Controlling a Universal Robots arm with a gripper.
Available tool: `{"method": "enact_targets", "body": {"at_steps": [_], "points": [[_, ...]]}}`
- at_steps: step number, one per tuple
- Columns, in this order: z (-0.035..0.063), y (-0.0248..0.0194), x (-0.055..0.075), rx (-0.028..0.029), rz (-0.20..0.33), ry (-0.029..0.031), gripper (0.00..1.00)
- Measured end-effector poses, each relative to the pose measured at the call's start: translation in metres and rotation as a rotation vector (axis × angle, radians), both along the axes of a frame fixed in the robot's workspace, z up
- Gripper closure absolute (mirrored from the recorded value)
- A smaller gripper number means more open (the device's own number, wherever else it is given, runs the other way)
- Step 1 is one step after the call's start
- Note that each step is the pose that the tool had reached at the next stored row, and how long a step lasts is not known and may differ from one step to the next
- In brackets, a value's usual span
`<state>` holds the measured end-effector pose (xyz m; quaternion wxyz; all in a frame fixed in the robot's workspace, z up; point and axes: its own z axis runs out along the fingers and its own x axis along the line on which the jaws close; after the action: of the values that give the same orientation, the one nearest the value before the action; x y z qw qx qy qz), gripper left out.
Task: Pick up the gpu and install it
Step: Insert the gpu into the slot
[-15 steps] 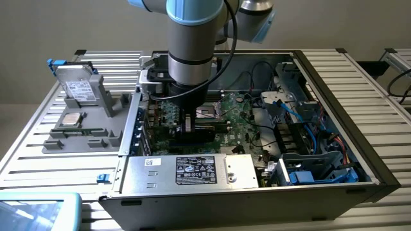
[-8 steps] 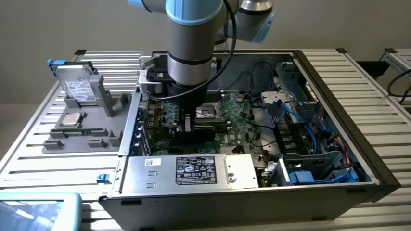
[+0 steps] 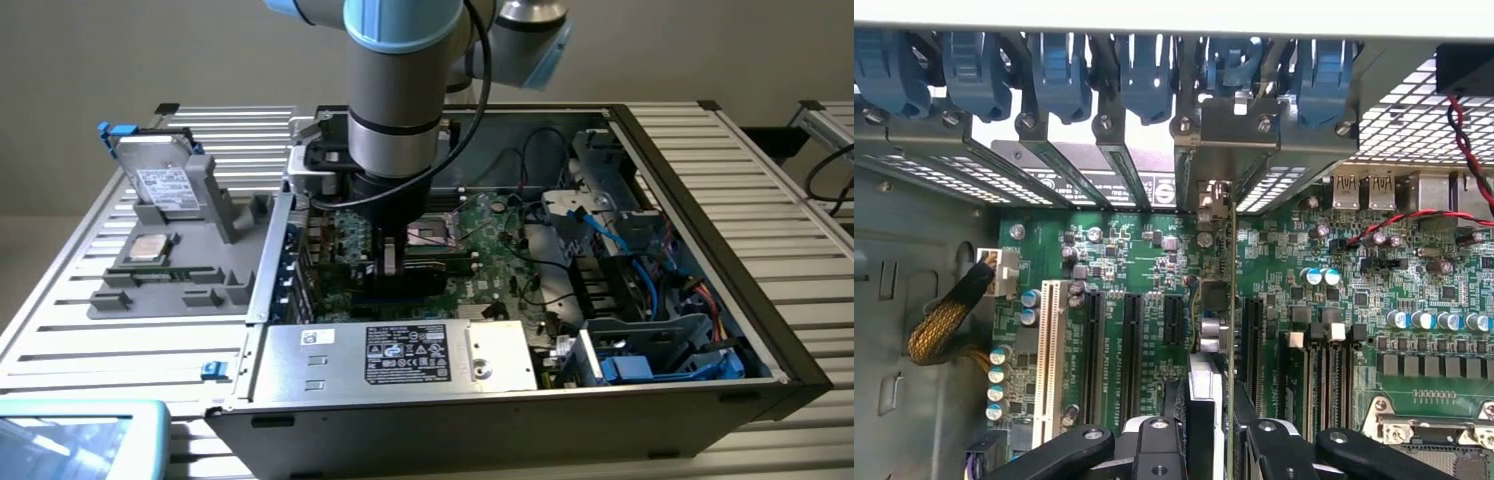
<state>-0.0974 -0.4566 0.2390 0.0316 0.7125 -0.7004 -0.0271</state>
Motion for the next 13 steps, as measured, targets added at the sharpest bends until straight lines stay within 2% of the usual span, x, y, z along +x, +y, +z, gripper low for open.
{"method": "enact_targets", "body": {"at_steps": [13], "points": [[-0.001,-0.0001,-0.0002,0.0,0.0,0.0,0.72]]}}
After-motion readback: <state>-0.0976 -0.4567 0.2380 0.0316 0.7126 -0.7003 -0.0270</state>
